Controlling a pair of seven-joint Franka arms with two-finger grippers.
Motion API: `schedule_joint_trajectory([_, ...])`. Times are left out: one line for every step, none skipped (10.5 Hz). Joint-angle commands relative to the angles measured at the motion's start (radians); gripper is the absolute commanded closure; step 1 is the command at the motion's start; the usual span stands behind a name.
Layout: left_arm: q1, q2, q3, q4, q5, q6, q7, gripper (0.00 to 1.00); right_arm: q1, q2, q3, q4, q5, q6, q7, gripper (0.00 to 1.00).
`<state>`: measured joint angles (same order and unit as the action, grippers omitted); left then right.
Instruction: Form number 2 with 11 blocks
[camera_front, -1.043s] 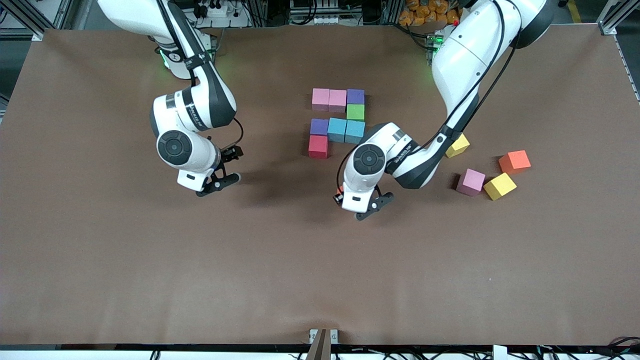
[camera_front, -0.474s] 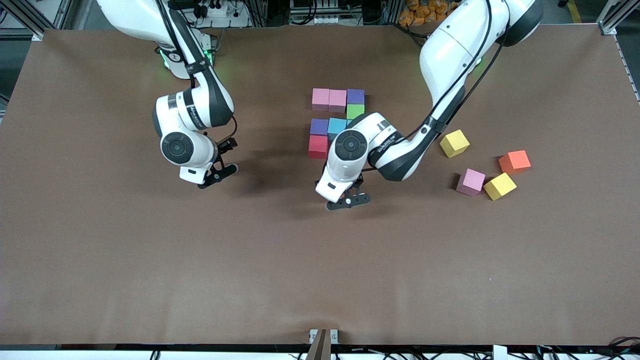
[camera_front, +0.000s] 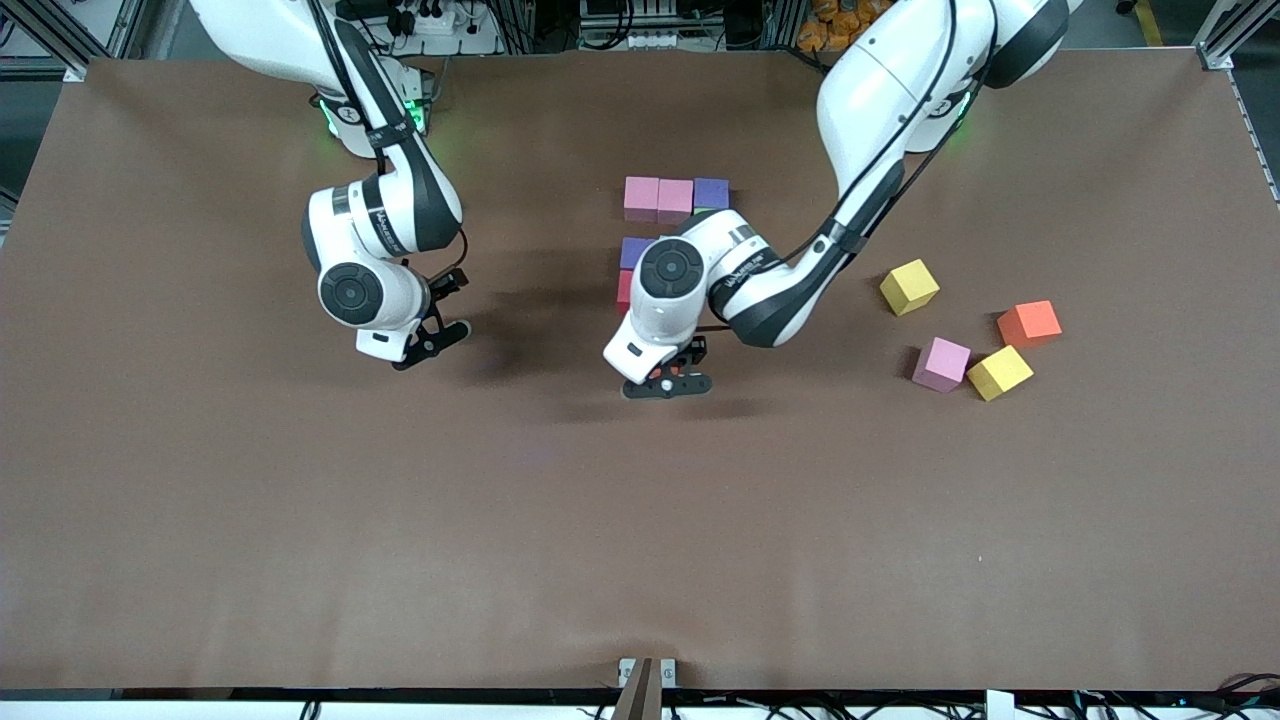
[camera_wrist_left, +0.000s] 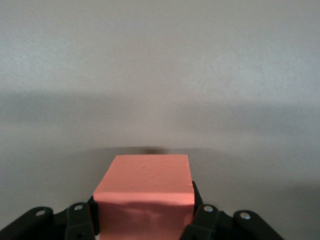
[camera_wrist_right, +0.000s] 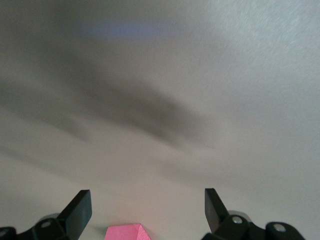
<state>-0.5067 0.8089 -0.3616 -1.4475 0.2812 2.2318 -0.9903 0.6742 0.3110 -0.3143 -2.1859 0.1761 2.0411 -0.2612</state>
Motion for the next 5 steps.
schedule_joint_trajectory([-0.046,0.006,0.038,0.018,0.016,-0.003,0.013,0.77,0.002,-0.053,0.006,-0.083,-0.012,0.024,-0.01,0.0])
schedule_joint_trajectory([-0.049,0.004,0.038,0.016,0.019,-0.004,0.015,0.77,0.002,-0.064,0.006,-0.106,-0.012,0.034,-0.01,0.0])
schedule_joint_trajectory([-0.049,0.001,0.038,0.016,0.019,-0.008,0.015,0.77,0.001,-0.069,0.004,-0.107,-0.012,0.033,-0.012,0.0])
schedule_joint_trajectory([-0.052,0.003,0.038,0.016,0.019,-0.008,0.015,0.77,0.001,-0.067,0.004,-0.104,-0.013,0.036,-0.012,0.0])
schedule_joint_trajectory([-0.065,0.003,0.038,0.015,0.022,-0.008,0.028,0.76,-0.007,-0.067,0.004,-0.101,-0.015,0.04,-0.01,0.0])
